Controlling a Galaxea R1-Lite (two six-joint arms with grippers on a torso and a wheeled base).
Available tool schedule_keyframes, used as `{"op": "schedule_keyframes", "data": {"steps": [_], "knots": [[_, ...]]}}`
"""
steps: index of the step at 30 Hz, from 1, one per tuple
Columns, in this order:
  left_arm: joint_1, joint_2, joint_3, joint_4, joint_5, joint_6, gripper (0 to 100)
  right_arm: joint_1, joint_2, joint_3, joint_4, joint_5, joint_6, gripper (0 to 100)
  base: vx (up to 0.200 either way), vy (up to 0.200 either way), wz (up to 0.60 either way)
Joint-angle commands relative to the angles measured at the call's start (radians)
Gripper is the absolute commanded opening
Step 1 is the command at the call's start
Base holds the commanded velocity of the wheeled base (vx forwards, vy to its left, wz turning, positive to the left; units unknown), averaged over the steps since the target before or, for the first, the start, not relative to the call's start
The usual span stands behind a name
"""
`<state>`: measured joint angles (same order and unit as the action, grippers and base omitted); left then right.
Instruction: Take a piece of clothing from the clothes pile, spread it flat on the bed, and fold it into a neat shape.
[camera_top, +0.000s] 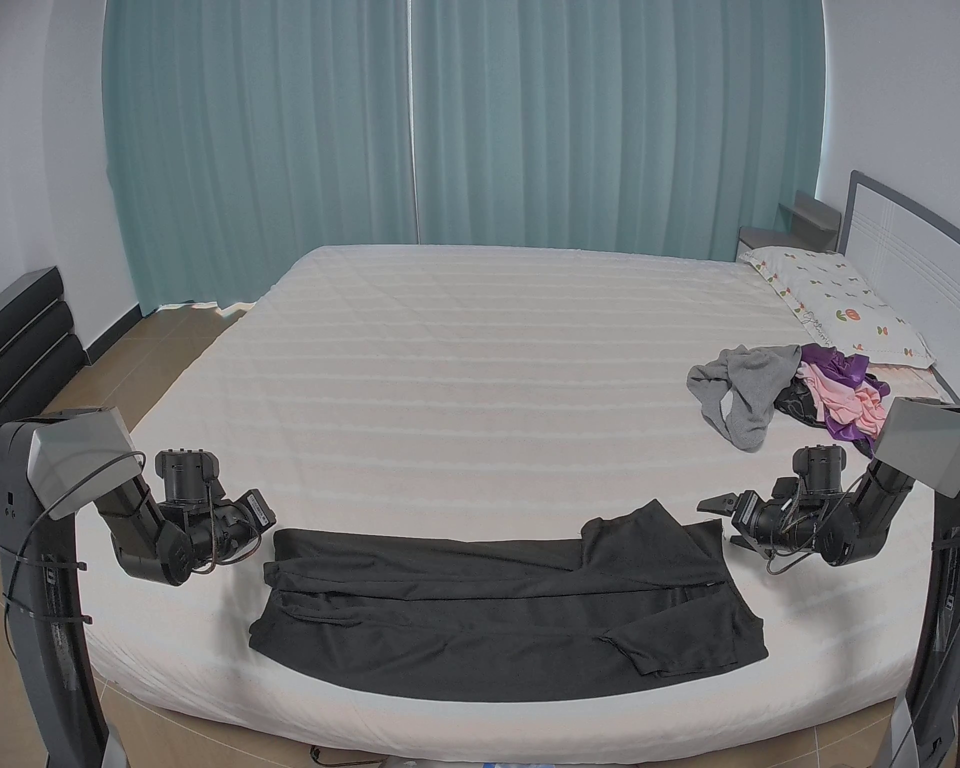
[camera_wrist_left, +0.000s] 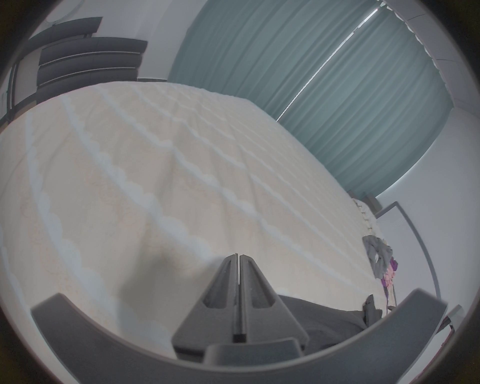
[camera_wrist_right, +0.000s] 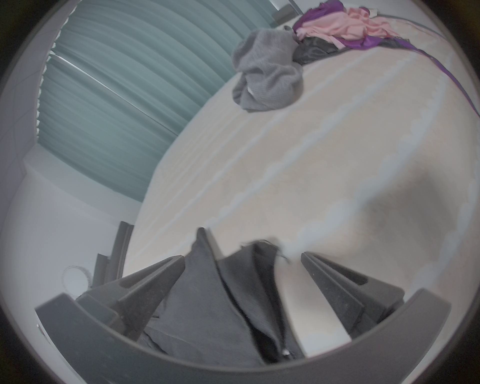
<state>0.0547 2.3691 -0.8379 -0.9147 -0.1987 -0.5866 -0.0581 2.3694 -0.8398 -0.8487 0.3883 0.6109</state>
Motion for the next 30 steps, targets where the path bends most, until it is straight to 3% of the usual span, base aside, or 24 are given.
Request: {"op": "schedule_keyframes", "data": {"steps": [1, 18, 19, 30], "knots": [[0.001, 0.001, -0.004, -0.007, -0.002, -0.007, 0, -0.002, 0.014, -0.009, -0.007, 0.003, 0.006, 100, 0.000, 0.000, 0.00], [0.001, 0.004, 0.000, -0.009, -0.004, -0.015, 0, 0.024, 0.064, -0.055, -0.007, -0.012, 0.040, 100, 0.000, 0.000, 0.00], [0.001, 0.004, 0.000, -0.007, -0.005, -0.015, 0, 0.027, 0.071, -0.059, -0.009, -0.017, 0.044, 0, 0.000, 0.000, 0.00], [0.001, 0.004, 0.003, -0.007, -0.007, -0.016, 0, 0.018, 0.067, -0.076, -0.010, -0.052, 0.053, 0, 0.000, 0.000, 0.00]]}}
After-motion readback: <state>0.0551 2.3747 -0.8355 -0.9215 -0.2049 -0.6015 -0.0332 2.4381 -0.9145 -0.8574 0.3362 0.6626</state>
